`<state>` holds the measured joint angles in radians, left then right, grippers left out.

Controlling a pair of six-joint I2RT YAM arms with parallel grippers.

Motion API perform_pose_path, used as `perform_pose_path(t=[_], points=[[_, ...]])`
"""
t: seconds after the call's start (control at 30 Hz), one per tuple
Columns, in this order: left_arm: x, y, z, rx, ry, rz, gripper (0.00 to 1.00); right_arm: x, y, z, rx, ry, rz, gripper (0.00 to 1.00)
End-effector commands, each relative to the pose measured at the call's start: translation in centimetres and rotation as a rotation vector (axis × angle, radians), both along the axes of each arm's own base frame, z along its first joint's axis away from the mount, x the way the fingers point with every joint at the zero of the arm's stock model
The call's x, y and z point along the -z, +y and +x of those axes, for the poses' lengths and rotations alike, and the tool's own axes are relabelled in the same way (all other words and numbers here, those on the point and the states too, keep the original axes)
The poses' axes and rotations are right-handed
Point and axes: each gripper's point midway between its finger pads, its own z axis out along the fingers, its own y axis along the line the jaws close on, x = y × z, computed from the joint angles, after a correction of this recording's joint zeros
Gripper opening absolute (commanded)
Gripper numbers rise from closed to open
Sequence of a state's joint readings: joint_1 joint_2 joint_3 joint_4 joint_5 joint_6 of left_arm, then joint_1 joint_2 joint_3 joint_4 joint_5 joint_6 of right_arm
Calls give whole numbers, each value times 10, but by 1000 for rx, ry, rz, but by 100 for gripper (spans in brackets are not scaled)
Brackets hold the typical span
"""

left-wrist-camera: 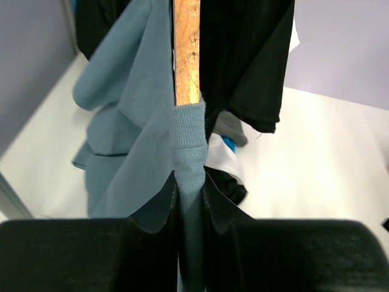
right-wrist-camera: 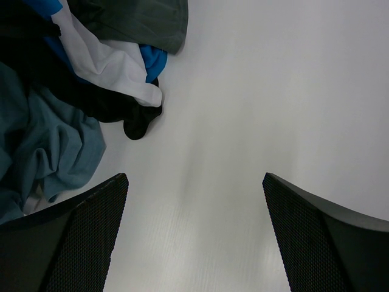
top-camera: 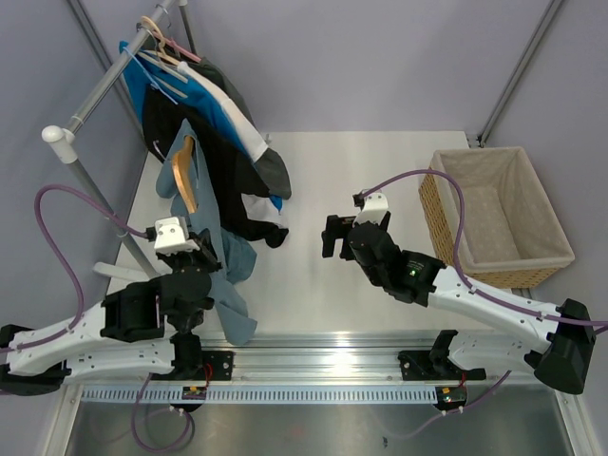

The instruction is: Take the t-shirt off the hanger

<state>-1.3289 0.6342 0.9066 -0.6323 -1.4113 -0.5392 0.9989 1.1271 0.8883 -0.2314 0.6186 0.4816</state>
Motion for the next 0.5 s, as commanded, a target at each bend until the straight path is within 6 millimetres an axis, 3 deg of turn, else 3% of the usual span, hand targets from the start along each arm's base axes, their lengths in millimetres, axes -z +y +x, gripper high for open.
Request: perform_pose_path(t=[0.0,0.2,0.3,0.4,0.47], points=[[13,-36,-10,184,92,-212,0,-21,0,5,20,-44,13,99],[30,-57,-17,280,164,-173,0,-29,8,6,-29,-77,10,100],[32,-62,-20,313,181,-150,0,-50,27,-3,-145,-76,47,100],[32,-63,-22,338,188,-161,0,-94,48,-21,-334,-157,129,99],[35,-62,-24,346,191,-164,0,-140,53,-30,-410,-292,215,100]])
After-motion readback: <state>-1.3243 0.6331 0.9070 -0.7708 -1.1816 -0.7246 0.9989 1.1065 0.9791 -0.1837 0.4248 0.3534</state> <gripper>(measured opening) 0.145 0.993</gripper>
